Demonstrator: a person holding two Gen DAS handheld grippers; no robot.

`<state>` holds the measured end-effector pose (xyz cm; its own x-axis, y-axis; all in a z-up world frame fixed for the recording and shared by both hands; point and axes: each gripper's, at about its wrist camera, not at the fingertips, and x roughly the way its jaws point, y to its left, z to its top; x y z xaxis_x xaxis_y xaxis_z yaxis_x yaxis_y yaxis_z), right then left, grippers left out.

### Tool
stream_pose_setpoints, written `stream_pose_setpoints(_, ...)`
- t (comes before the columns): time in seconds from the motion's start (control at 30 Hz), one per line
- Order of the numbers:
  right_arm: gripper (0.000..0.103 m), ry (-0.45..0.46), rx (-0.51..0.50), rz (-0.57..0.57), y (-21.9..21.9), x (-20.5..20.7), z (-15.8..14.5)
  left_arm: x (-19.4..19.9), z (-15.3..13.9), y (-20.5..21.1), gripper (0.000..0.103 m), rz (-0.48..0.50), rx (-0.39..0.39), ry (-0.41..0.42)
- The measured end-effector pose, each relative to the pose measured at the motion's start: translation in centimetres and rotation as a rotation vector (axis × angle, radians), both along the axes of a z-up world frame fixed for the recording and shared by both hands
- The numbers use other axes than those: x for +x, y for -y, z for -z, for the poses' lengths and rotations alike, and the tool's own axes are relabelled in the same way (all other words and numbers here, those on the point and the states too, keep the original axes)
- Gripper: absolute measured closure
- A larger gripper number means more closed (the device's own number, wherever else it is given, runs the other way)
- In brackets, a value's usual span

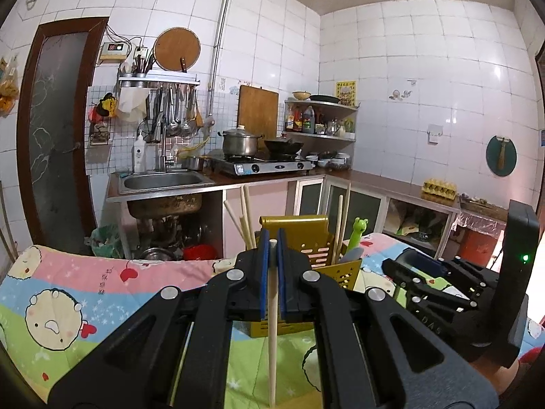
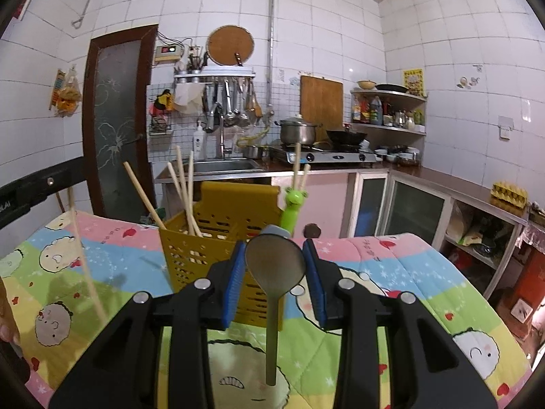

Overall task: Organize utensils
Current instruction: 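Carry the chopstick and dark spoon up above the yellow holder with both grippers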

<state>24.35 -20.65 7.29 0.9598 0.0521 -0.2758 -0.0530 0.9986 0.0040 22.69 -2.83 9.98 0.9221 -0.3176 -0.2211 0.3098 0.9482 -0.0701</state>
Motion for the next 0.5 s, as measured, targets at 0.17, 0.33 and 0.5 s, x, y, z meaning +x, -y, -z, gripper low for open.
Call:
stream_pose_setpoints(0.17,0.069,0.019,0.018,-0.018,-0.2,0.1,-0.8,0.8,-0.5,0.1,0.1,0.007,-0.021,-0.009)
stream_pose_setpoints(0.33,0.069,0.042,0.031,-0.021,0.0,0.3,-1.9,1.2,-1.9,0.0,0.1,0.005,-0.047,0.011)
stream_pose_setpoints(0.5,0.069,0.067,0.058,-0.026,0.4,0.5,-4.0,1.8,-3.8,0.2,0.1,0.014,-0.078,0.023)
